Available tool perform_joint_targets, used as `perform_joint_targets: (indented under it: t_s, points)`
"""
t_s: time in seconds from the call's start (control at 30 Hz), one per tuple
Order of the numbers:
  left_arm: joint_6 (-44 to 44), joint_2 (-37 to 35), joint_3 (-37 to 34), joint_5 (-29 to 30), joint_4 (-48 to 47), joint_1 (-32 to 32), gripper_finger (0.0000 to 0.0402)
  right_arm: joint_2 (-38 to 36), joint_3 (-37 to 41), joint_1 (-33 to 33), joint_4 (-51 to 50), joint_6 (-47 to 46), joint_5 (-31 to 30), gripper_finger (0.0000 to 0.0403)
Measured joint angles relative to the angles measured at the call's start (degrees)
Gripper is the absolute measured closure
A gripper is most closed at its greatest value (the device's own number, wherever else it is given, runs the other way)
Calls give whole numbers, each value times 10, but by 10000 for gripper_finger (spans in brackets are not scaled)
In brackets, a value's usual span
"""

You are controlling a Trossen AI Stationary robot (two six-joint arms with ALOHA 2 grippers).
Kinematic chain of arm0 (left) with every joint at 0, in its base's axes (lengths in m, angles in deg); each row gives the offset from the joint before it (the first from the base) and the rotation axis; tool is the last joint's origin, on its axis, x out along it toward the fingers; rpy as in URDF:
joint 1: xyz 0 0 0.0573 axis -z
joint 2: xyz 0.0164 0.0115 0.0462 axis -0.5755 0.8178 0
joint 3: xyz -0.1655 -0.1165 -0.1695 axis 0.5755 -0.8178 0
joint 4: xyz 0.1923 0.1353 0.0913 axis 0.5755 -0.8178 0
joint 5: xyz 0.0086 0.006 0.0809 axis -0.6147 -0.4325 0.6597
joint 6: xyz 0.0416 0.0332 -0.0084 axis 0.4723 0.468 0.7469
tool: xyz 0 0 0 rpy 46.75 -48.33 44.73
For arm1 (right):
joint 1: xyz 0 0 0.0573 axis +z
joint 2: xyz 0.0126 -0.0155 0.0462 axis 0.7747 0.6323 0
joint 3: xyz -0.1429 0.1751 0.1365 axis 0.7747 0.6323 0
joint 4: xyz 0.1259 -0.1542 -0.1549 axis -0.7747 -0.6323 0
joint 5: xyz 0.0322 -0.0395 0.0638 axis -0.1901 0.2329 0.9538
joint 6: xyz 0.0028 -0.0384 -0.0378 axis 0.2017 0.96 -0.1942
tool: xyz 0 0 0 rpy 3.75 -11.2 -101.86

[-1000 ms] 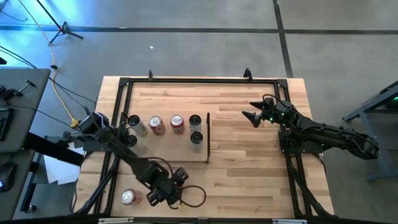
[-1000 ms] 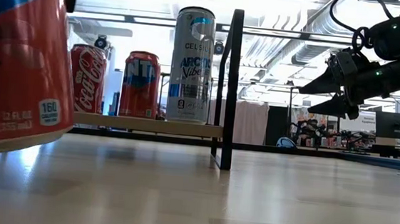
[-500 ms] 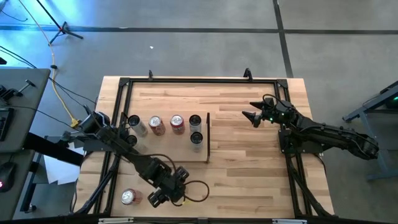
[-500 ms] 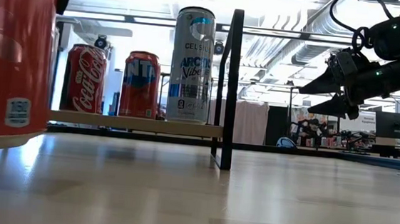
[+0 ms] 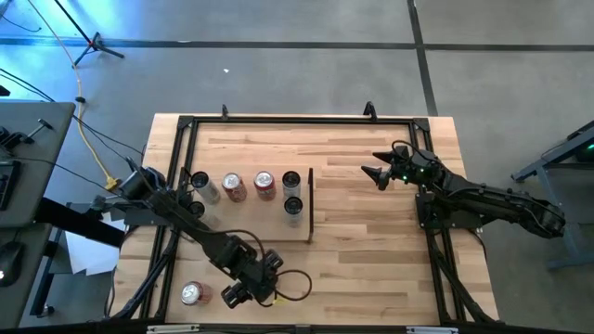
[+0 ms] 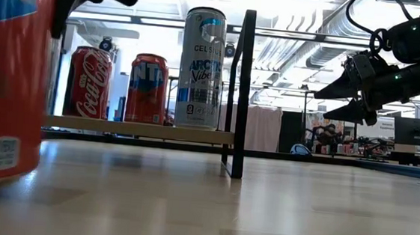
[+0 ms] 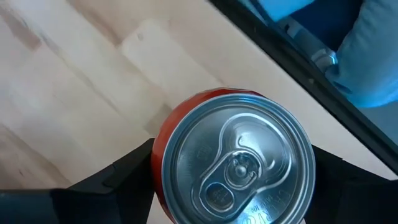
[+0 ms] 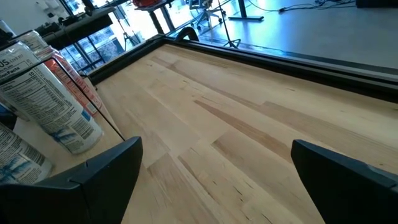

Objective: Place canned beverage on shelf
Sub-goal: Put the red soda can aligned with the other red soda can on the shelf

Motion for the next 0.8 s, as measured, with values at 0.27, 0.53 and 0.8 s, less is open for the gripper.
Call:
perform_joint_targets:
  t_s: [0.27, 0.53, 0.8]
  points:
    - [13, 0, -1, 0, 1, -3, 126, 0, 0, 0, 0, 0, 0, 4]
    - [-50, 0, -2, 18, 11, -17, 81, 0, 0, 0, -2, 0, 0, 4]
    - [-45, 0, -1, 27, 3, -21, 24, 0, 0, 0, -2, 0, 0, 4]
